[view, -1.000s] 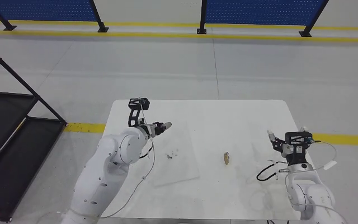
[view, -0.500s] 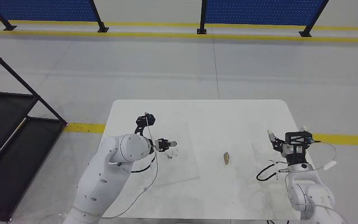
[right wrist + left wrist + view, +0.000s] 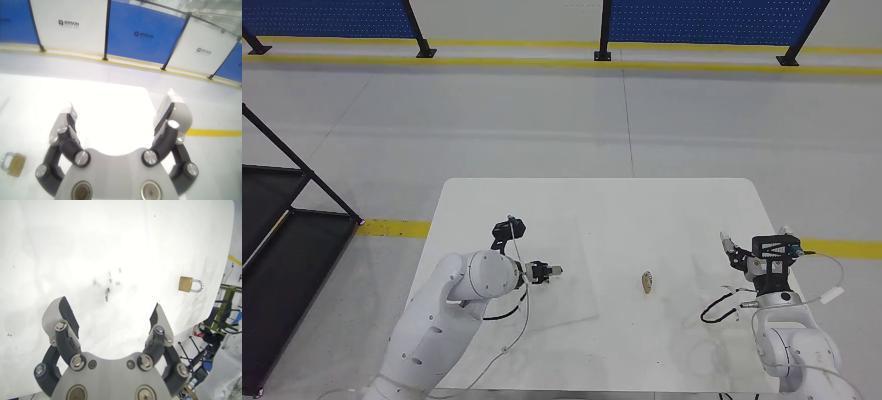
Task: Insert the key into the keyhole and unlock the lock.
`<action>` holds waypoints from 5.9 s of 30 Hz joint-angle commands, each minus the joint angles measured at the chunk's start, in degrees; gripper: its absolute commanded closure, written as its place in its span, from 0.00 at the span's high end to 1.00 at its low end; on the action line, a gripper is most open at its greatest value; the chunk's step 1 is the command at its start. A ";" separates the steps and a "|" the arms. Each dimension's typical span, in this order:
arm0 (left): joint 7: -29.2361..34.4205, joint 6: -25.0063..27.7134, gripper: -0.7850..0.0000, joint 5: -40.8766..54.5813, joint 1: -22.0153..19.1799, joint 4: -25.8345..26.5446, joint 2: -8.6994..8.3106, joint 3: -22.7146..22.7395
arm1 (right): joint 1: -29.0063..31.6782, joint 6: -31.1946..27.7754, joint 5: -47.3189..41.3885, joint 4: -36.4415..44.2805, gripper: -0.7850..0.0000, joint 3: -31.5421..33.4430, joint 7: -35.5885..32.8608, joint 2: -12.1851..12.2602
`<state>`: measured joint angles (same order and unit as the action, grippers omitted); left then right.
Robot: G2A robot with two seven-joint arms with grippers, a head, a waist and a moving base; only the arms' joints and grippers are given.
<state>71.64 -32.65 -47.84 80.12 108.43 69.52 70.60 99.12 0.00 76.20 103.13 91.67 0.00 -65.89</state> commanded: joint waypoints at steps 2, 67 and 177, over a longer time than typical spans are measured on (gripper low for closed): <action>-0.22 -0.21 0.65 0.65 -0.30 -1.04 0.02 -0.54 | 0.00 0.00 0.00 0.00 1.00 0.00 0.00 0.00; 1.43 1.44 0.00 2.96 -2.21 -1.65 -3.08 -2.64 | 0.00 0.00 0.00 0.00 1.00 0.00 0.00 0.00; 3.22 42.96 0.00 79.37 5.31 -21.94 -3.62 22.29 | -15.82 -1.56 -15.91 11.04 1.00 -18.33 -64.75 -1.29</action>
<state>74.86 10.31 31.53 85.43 86.49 65.90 92.89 83.69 -1.45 59.35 114.12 73.69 -64.40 -67.20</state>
